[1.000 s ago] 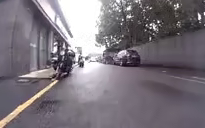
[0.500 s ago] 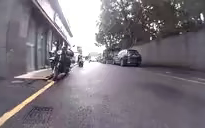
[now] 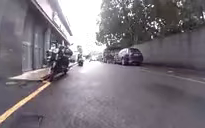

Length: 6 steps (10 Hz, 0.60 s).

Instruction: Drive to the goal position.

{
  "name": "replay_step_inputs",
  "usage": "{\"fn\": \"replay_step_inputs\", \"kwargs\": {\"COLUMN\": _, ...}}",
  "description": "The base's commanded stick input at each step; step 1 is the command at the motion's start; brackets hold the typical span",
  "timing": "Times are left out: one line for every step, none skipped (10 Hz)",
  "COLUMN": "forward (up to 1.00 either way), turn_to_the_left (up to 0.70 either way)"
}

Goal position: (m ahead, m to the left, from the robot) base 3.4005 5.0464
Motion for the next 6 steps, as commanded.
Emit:
{"fn": "replay_step_inputs", "kwargs": {"forward": 0.45, "turn_to_the_left": 0.22}}
{"fn": "replay_step_inputs", "kwargs": {"forward": 0.45, "turn_to_the_left": 0.27}}
{"fn": "replay_step_inputs", "kwargs": {"forward": 0.45, "turn_to_the_left": 0.06}}
{"fn": "replay_step_inputs", "kwargs": {"forward": 0.45, "turn_to_the_left": 0.00}}
{"fn": "replay_step_inputs", "kwargs": {"forward": 0.45, "turn_to_the_left": 0.00}}
{"fn": "replay_step_inputs", "kwargs": {"forward": 0.45, "turn_to_the_left": 0.00}}
